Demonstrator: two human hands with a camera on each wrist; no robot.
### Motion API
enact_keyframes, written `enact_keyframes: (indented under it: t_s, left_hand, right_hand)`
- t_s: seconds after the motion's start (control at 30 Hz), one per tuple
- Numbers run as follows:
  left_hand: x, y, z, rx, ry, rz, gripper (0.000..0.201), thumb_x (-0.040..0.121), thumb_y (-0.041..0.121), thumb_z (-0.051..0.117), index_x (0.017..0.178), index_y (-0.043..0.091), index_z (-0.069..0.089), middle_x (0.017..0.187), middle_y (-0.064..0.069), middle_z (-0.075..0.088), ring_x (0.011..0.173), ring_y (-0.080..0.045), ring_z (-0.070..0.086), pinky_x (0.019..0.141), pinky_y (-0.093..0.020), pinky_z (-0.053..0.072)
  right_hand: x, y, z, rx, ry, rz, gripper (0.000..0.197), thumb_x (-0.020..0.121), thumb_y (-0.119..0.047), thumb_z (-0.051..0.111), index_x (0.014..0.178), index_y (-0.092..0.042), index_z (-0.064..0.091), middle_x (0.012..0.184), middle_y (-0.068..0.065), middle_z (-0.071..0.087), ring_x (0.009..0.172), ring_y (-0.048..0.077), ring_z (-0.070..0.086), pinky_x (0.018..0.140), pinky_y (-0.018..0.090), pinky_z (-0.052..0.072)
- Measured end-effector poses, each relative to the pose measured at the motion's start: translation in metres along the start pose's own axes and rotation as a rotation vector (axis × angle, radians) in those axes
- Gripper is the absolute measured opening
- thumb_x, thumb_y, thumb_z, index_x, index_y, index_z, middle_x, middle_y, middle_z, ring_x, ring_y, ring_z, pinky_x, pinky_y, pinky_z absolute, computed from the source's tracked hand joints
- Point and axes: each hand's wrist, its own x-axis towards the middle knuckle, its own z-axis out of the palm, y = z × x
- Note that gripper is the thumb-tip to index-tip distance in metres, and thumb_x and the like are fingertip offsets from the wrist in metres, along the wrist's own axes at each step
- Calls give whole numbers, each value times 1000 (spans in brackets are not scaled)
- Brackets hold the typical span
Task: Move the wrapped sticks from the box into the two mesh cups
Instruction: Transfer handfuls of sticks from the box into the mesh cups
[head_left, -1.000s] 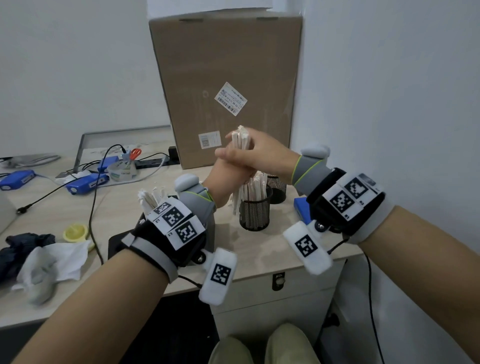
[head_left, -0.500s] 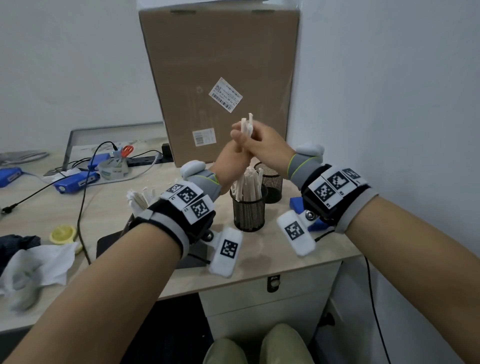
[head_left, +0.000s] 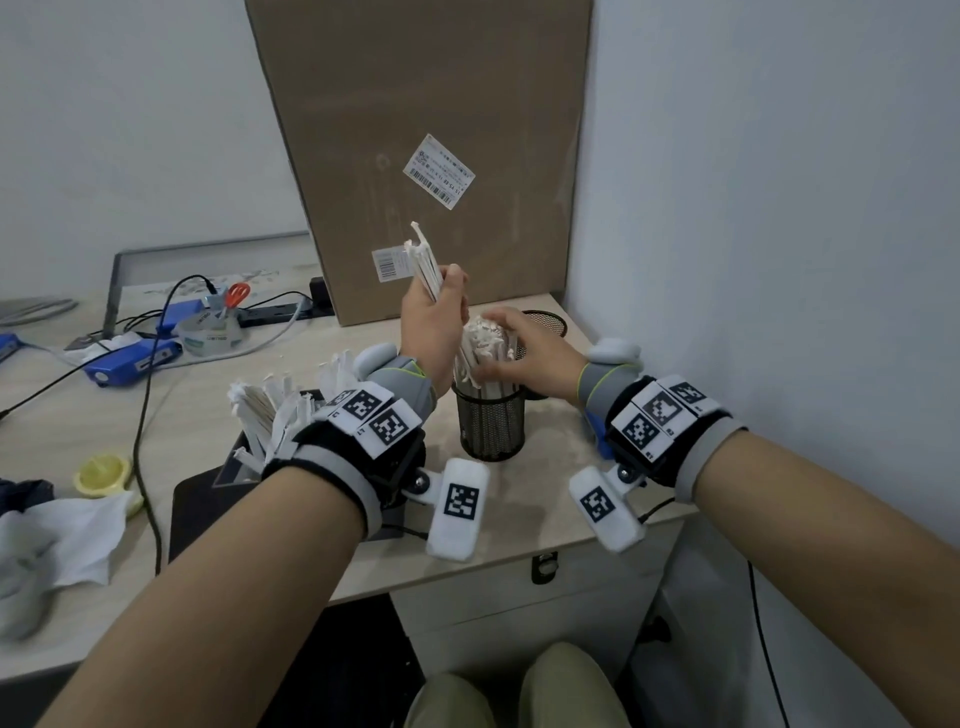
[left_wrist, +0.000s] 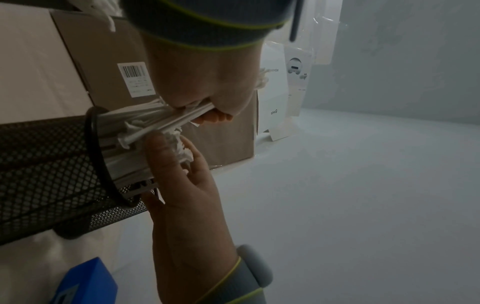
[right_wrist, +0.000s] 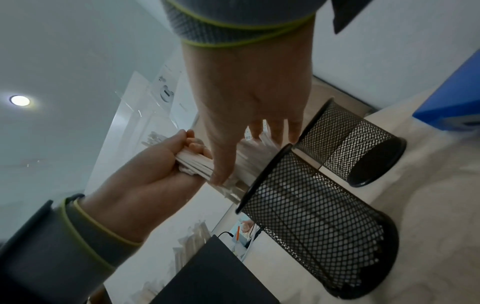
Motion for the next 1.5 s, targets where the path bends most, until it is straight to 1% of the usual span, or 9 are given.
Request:
enact_keyframes:
  t_s: [0.23, 0.5, 0.7, 0.9, 1.03, 1.17, 1.27, 1.4, 1.5]
  left_hand:
    - [-1, -11, -1, -13, -14, -8, 25, 100, 20, 43, 77, 15, 50, 66, 0, 47, 57, -11, 44, 58, -22, 42]
    - [-4, -23, 8, 504, -29, 186, 35, 96, 37, 47, 69, 15, 47, 76, -1, 46, 77, -24, 51, 74, -38, 42]
    - [-6, -43, 8, 698, 67, 68, 42, 94, 44, 49, 98, 5, 66, 111, -8, 50, 107, -23, 51, 99, -44, 40]
    - [-5, -43, 1, 700, -35, -6, 36, 91, 36, 54, 100, 3, 65, 118, -13, 44, 109, -24, 47, 100, -43, 42]
    - [-11, -39, -2, 670, -115, -34, 46, 75, 46, 49, 83, 3, 62, 109, -20, 48, 94, -29, 54, 85, -47, 52]
    - [-15, -32, -5, 713, -254, -83, 63, 71, 49, 46, 117, 9, 59, 120, -16, 46, 109, -31, 53, 93, -44, 49]
    - [-18, -22, -10, 748, -355, -154, 49, 78, 29, 59, 123, 10, 52, 125, -13, 49, 121, -29, 48, 99, -38, 44]
    - [-19, -14, -27, 600, -358, -202, 92, 57, 30, 72, 138, 12, 33, 137, -7, 38, 126, -22, 44, 97, -36, 49]
    - [-19, -5, -33, 557, -487, -251, 96, 72, 15, 77, 148, 10, 17, 138, -2, 41, 116, -11, 50, 87, -20, 51]
  right_hand:
    - [8, 13, 3, 21, 156, -9, 29, 87, -27, 65, 115, -20, 61, 113, 0, 66, 102, 21, 60, 91, 37, 46]
    - [9, 13, 5, -1, 189, -19, 26, 90, -20, 59, 115, -20, 60, 111, -3, 65, 97, 11, 54, 76, 22, 35]
    - [8, 10, 5, 28, 195, -17, 28, 90, -20, 59, 118, -18, 59, 117, 0, 65, 107, 16, 58, 76, 18, 35]
    - [6, 0, -6, 174, 153, -16, 47, 90, -19, 60, 135, -15, 46, 140, 2, 49, 131, 14, 43, 110, 26, 32]
    - [13, -35, -13, -24, 190, -250, 52, 93, -19, 52, 142, -12, 39, 150, 5, 38, 140, 16, 32, 112, 23, 22]
    - [22, -57, -10, -362, -46, -187, 42, 101, -33, 36, 138, -15, 47, 146, 4, 45, 140, 18, 34, 113, 40, 24]
    - [16, -50, -6, -483, -170, -63, 44, 104, -34, 23, 129, -17, 55, 145, 4, 47, 145, 18, 25, 117, 48, 5]
    - [10, -39, 0, -492, -148, -37, 48, 103, -38, 20, 149, -25, 28, 158, -7, 24, 149, 14, 4, 117, 55, -8]
    - [6, -38, 0, -558, -141, -63, 49, 103, -36, 20, 151, -26, 19, 160, -9, 15, 149, 14, -2, 116, 55, -6]
